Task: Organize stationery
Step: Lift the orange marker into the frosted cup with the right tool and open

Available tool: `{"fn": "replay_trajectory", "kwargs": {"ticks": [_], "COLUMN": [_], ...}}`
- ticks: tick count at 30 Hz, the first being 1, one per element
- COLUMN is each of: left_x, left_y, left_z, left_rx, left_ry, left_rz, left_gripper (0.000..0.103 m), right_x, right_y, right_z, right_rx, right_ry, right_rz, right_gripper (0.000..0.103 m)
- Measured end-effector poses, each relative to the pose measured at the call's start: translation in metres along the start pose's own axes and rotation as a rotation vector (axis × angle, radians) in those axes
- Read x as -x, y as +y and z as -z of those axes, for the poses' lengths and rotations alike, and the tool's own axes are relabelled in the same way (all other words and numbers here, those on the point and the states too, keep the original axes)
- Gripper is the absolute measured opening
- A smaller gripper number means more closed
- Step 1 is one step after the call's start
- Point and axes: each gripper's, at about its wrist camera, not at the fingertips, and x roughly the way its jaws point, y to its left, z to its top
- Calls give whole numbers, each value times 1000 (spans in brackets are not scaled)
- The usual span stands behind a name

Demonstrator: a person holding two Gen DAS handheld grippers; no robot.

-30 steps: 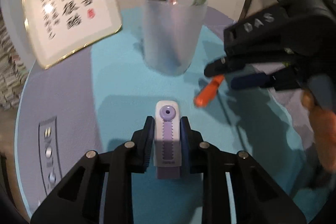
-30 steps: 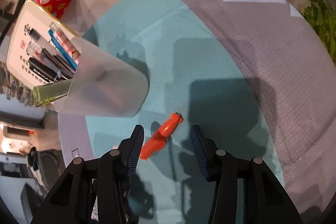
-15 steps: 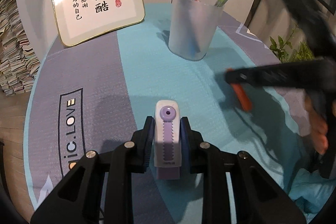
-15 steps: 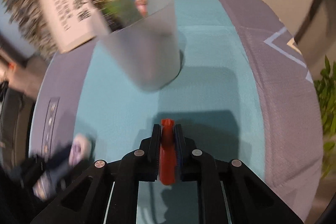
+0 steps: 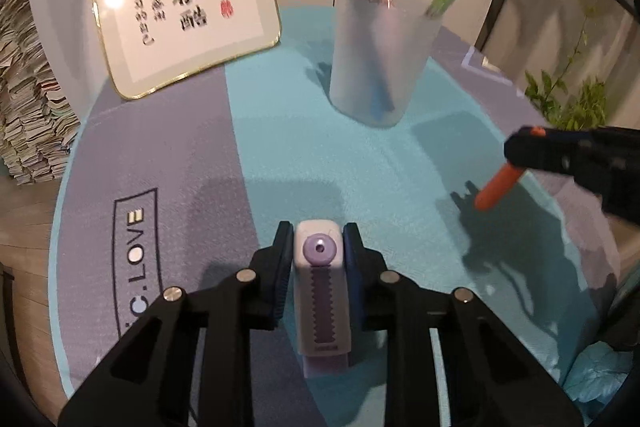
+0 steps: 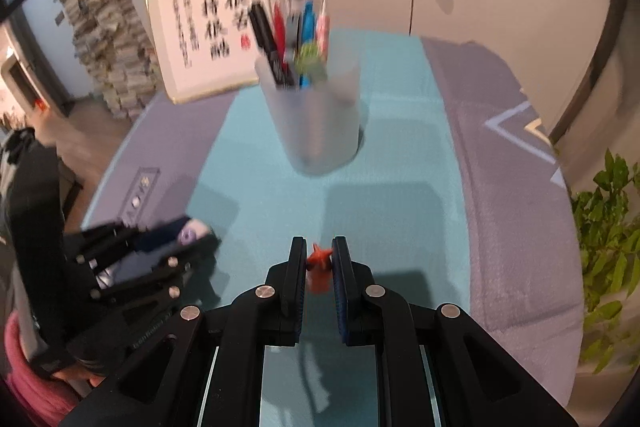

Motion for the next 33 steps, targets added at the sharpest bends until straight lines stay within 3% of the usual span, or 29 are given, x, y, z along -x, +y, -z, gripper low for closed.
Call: {"fn": "replay_trajectory", "kwargs": {"ticks": [10,14,18,22,33], "left_x": [65,68,67,72,69], "left_y": [2,0,1,4,-4], "left_z": [-11,-13,-15,-18,-24], "left_rx": [52,61,68,72,63], "left_ry": [-223,-251,-251,-266,-266], "left_rz": [55,64,65,68,72], "left_gripper": [23,23,23,23,23], "right_x": [57,60,35,-4,-29], "right_y": [-19,-17,-10,-14,-21], "right_z": [-55,-82,-103,-111,-109], "right_rx": [-127,-137,-110,-125,-142], "right_ry": [-285,-356,-338,-245,-162], "right_rz": [-16,10,36,15,-29], "right_gripper": [14,14,14,14,14]}}
